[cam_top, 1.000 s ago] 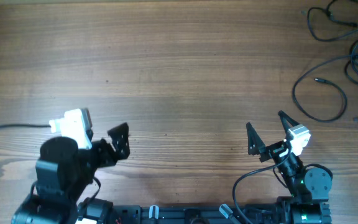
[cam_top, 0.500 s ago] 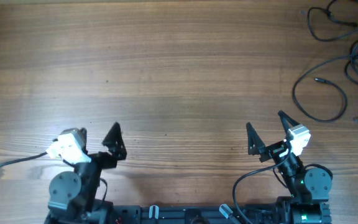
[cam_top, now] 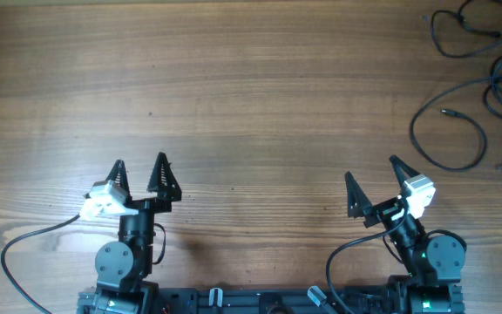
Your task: Untangle cables
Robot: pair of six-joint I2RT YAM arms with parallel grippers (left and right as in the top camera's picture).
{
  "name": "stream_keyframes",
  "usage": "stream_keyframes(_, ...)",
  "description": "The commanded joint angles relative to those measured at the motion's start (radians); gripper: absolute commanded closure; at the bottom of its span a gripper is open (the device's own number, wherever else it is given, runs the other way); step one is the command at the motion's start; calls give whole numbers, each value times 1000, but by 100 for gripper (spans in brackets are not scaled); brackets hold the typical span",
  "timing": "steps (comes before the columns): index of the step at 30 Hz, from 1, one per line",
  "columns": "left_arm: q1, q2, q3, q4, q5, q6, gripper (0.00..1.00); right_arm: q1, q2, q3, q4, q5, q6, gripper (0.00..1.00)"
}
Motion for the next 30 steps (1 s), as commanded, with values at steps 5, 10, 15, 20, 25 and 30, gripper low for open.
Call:
stream_keyframes(5, 7, -107, -5, -195, -16, 11, 0, 6, -11, -1, 5, -15, -14, 1)
stream_keyframes(10, 7, -104, -5, -237, -13, 20, 0, 6, -11, -1, 5, -15, -14, 0)
stream_keyframes(15, 7, -91, -4, -245, 67, 20, 0, 6, -11, -1, 5, -15, -14, 0)
stream_keyframes(20, 8, -18, -4, -245, 96, 20, 0, 6, -11, -1, 5, -15, -14, 0)
stream_keyframes(25, 79, -64, -4, -245, 96, 20, 0, 6, -11, -1, 5, -15, -14, 1)
stream_keyframes(30, 153, -104, -4, -243, 96, 20, 0, 6, -11, -1, 5, -15, -14, 0)
